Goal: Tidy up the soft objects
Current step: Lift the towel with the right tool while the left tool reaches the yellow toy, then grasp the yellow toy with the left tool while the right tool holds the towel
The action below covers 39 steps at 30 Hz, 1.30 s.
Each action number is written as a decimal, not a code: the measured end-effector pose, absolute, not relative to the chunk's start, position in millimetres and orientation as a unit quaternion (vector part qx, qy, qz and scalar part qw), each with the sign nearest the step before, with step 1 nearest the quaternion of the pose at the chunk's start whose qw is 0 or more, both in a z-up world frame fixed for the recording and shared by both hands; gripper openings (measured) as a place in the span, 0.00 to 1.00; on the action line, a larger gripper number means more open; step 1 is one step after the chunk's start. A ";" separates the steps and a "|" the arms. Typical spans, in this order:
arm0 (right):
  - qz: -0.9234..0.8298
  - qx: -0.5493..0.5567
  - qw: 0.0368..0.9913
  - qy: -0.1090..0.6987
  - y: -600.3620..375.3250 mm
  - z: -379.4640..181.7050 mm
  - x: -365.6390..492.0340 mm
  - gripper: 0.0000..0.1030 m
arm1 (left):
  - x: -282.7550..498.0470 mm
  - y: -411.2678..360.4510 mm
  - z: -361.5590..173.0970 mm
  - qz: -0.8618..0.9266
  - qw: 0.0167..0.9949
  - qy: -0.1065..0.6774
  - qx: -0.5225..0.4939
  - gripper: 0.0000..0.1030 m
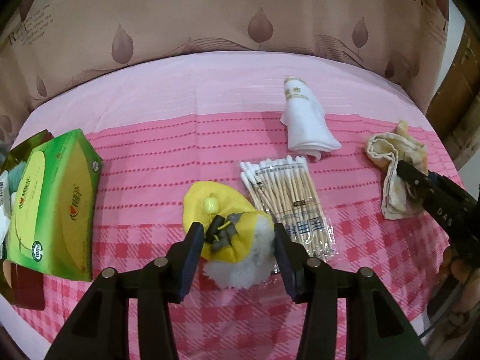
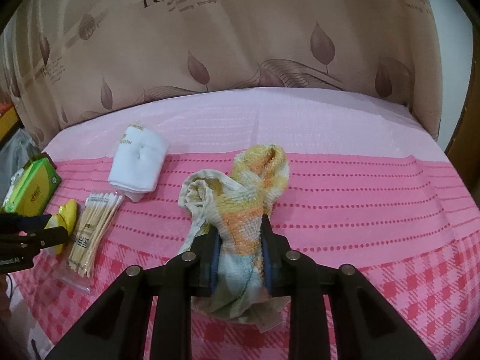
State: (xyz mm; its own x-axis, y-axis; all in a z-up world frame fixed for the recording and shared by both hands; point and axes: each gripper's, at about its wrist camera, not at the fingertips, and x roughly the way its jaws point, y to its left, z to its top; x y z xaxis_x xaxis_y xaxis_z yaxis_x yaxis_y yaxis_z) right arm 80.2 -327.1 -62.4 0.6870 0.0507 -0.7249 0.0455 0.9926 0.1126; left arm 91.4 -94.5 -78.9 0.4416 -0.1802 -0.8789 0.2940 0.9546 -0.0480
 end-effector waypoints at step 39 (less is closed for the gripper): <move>0.003 0.062 0.914 0.402 -328.0 -65.6 82.2 0.25 | 69.3 -44.4 -24.2 -0.163 0.871 0.459 0.066 0.24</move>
